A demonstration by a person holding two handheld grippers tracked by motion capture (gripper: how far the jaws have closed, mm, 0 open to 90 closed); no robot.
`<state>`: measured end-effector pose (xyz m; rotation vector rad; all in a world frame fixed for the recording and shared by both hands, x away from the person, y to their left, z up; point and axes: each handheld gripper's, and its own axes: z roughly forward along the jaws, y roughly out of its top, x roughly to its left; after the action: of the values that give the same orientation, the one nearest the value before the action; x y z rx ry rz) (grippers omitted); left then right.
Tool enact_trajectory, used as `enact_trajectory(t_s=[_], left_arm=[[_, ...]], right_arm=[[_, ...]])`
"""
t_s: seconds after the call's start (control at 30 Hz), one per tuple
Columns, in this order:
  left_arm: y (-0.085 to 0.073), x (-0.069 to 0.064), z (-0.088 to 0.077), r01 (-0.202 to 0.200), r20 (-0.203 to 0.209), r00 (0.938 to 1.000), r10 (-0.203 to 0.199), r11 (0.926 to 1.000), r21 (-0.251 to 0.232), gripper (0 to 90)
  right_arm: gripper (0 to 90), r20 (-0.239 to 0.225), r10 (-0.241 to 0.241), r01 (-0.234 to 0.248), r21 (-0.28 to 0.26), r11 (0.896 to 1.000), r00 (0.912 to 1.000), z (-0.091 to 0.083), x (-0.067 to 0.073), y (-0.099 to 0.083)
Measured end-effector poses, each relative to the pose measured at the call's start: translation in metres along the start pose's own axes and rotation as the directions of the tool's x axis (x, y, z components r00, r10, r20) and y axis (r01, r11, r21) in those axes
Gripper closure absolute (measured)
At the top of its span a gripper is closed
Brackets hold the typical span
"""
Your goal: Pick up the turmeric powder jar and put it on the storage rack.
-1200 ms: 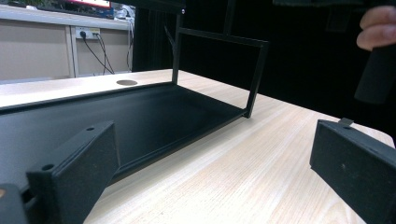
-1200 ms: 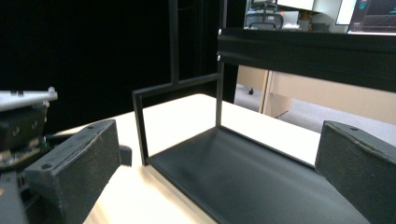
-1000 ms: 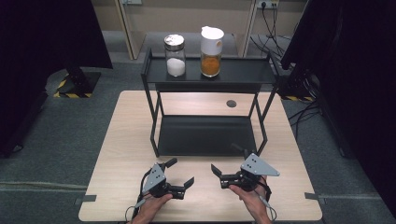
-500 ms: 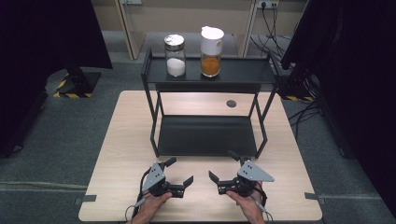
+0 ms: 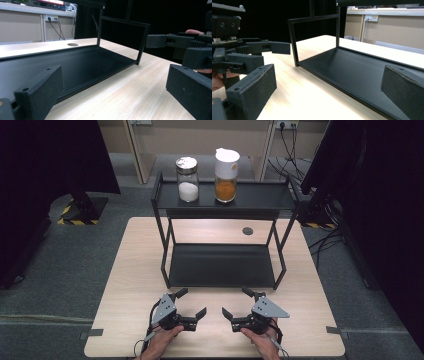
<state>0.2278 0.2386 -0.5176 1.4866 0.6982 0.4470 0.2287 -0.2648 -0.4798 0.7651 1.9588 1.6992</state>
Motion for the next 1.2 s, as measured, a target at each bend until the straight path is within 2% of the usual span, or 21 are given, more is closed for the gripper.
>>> enact_trajectory(t_s=[0.4,1.2], left_arm=[[-0.0010,-0.0017,-0.0054,-0.015,-0.011,0.9998,0.015,0.9998,-0.010,0.7],[-0.0018,-0.0013,-0.0058,-0.008,-0.018,0.9998,0.008,0.9999,-0.007,0.7]], right_arm=[[0.5,0.005,0.007,-0.007,-0.006,1.000,1.0000,-0.0009,0.0008,-0.0023],[0.4,0.016,0.023,-0.022,-0.006,1.000,0.9996,-0.0025,-0.0021,-0.0057]])
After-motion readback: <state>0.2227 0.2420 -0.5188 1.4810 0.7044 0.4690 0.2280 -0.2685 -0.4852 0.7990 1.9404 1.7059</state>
